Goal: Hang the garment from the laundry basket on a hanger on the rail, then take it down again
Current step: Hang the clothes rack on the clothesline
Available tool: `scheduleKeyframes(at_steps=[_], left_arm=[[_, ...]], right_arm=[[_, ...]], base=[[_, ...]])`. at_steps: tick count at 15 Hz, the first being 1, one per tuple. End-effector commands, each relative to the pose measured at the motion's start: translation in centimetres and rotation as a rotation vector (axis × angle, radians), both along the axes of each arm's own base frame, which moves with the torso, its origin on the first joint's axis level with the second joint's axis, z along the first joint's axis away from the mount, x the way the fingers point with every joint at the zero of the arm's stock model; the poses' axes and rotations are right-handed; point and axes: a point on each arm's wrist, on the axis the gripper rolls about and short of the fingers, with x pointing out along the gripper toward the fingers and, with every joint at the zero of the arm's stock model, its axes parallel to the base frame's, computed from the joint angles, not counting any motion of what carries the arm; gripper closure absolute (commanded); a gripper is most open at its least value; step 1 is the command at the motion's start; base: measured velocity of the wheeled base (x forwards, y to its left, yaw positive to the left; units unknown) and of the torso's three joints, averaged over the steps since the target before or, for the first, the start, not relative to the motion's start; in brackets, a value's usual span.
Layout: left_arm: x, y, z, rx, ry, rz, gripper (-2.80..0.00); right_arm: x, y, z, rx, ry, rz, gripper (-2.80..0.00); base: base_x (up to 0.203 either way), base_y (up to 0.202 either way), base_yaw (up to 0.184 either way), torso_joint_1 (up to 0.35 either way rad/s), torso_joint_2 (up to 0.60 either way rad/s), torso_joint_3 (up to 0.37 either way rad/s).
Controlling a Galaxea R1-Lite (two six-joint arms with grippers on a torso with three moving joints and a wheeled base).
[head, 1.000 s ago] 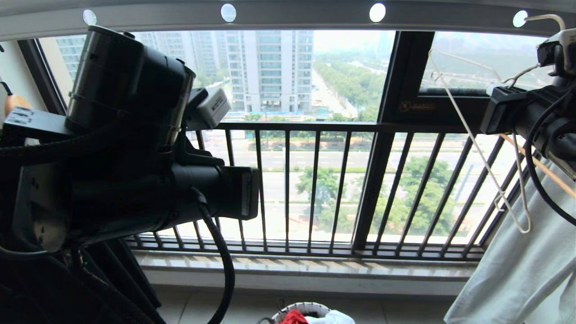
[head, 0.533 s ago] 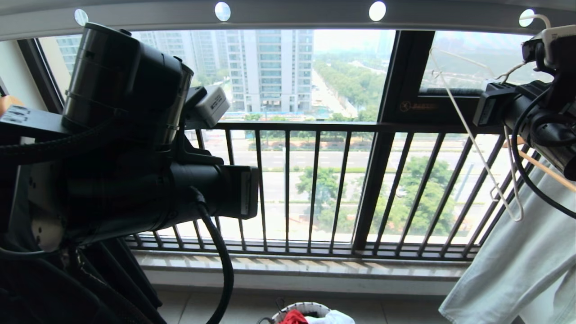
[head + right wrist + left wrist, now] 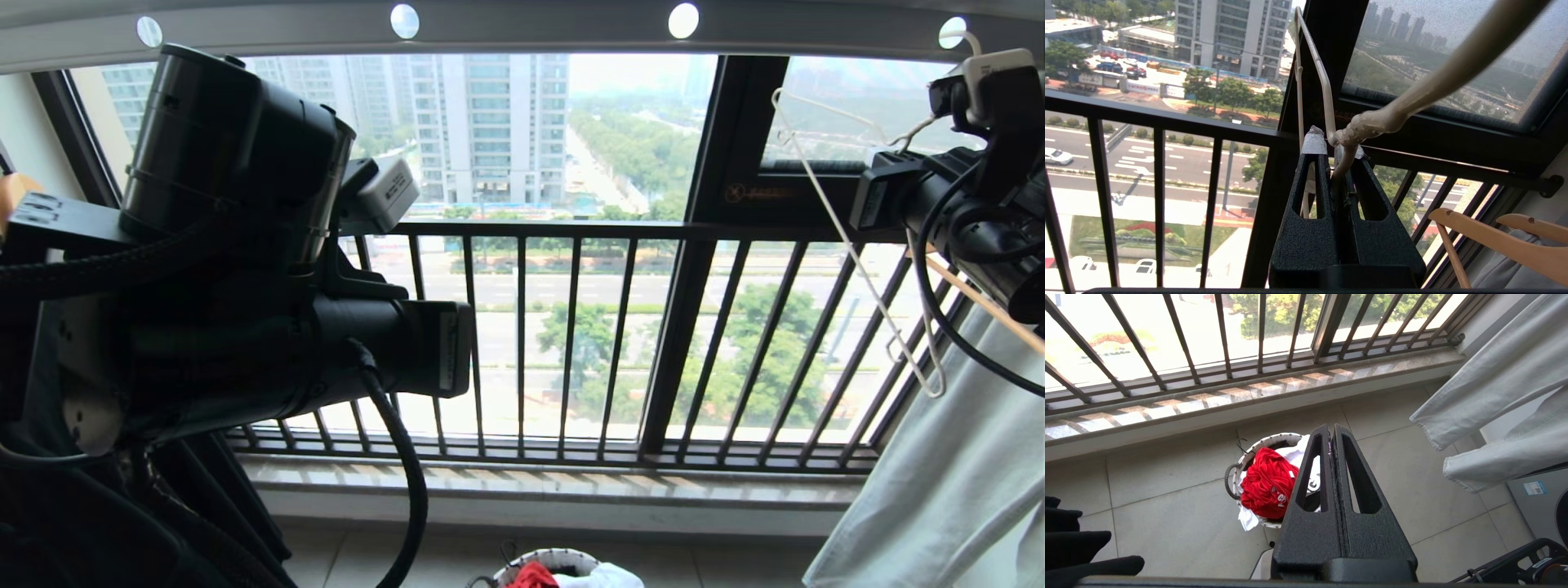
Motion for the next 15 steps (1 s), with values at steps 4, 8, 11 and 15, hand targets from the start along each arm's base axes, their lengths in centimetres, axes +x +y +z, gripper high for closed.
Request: scheduleKeyframes(at_steps=[4,8,11,15], left_arm=[[0.2,-0.2,-0.2,0.006,0.007,0.003,0.00],[0.3,-0.3,-0.4,0.010,0.012,0.004,0.00],[0.3,-0.3,-0.4,0.009,0.012,0.004,0.00],[0.4,-0.4,-0.5,0.015,0.015,0.003,0.00]], right_arm=[[0.3,0.2,-0.4,-0.004,0.011,0.005,0.00],[0.5,0.2,-0.7,-0.019,0.023,0.003,0.00],[0.3,0.2,-0.7,-0.022,0.023,0.004,0.00],[-0.6,0.2,-0.3,-0.022,0.010,0.006,-2.80]], base=[[0.000,0.000,0.000,0.000,0.00,0.000],[0.000,0.000,0.000,0.000,0.00,0.000],[0.000,0.000,0.000,0.000,0.00,0.000],[0.000,0.000,0.000,0.000,0.00,0.000]])
